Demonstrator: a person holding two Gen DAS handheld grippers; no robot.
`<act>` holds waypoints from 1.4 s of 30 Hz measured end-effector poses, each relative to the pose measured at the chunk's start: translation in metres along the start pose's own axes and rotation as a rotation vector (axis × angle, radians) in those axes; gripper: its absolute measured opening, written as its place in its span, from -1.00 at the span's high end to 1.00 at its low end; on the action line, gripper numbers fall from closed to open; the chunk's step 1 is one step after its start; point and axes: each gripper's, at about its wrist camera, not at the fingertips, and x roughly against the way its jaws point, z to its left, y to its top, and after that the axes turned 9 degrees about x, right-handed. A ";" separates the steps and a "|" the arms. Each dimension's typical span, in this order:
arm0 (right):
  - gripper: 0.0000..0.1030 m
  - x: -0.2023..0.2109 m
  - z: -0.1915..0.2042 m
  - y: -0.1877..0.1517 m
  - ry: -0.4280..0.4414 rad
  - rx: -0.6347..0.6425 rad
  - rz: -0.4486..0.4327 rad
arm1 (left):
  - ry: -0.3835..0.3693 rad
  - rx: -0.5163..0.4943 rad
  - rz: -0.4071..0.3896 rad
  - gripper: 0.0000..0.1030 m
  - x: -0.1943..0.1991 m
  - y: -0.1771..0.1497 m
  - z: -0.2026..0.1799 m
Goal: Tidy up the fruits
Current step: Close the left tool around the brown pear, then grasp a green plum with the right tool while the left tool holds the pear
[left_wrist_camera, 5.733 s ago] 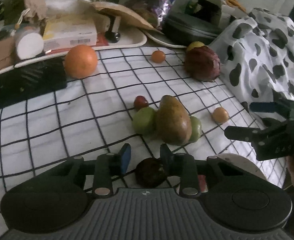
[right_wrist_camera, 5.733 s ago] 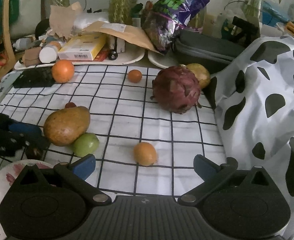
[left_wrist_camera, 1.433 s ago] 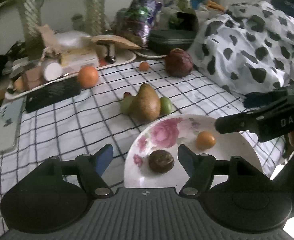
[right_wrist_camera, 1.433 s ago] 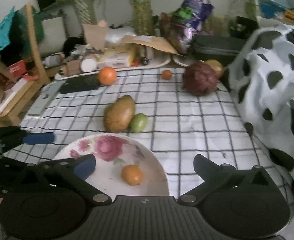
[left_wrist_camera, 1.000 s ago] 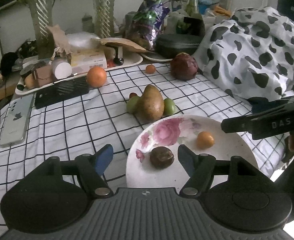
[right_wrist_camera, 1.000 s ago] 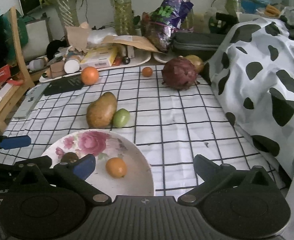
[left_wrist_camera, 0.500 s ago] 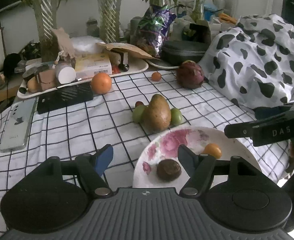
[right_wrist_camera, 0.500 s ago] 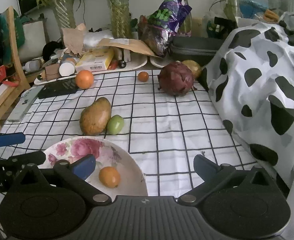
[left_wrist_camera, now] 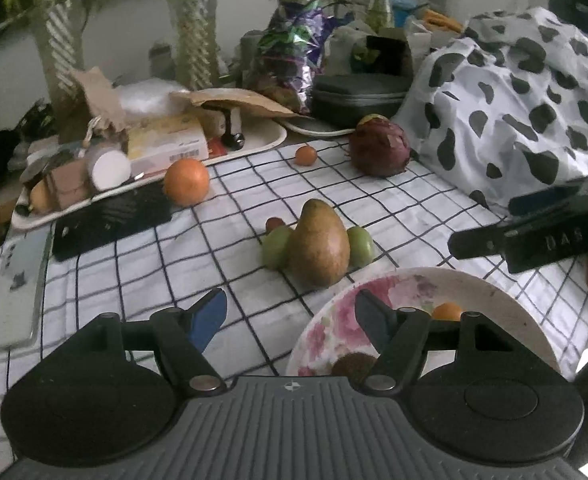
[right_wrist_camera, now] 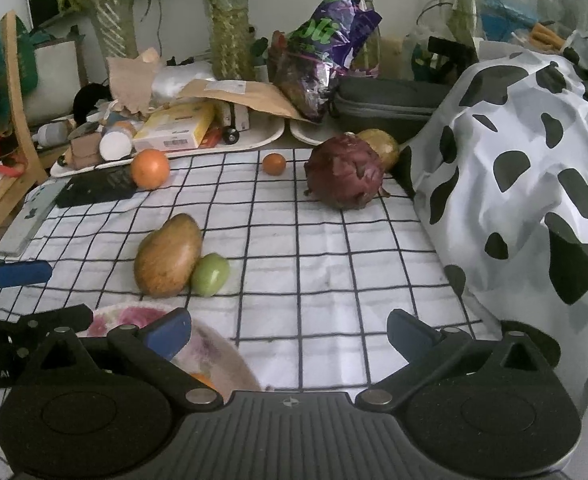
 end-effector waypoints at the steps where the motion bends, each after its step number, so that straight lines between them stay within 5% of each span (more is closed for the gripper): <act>1: -1.00 -0.002 -0.002 0.002 -0.002 -0.002 0.001 | -0.003 -0.011 -0.001 -0.34 -0.002 0.001 -0.001; 13: -1.00 -0.027 -0.017 0.022 -0.029 -0.008 0.017 | -0.023 -0.092 -0.002 -0.31 -0.032 0.015 -0.009; 17: -1.00 -0.034 -0.022 0.028 -0.034 -0.011 0.022 | -0.050 -0.117 0.009 -0.10 -0.044 0.020 -0.014; 31: -1.00 -0.053 -0.024 0.042 -0.043 0.016 0.037 | -0.046 -0.198 0.031 0.12 -0.070 0.024 -0.025; 42: -1.00 -0.056 -0.017 0.043 -0.047 0.036 0.041 | -0.081 -0.144 0.021 0.21 -0.054 0.036 -0.015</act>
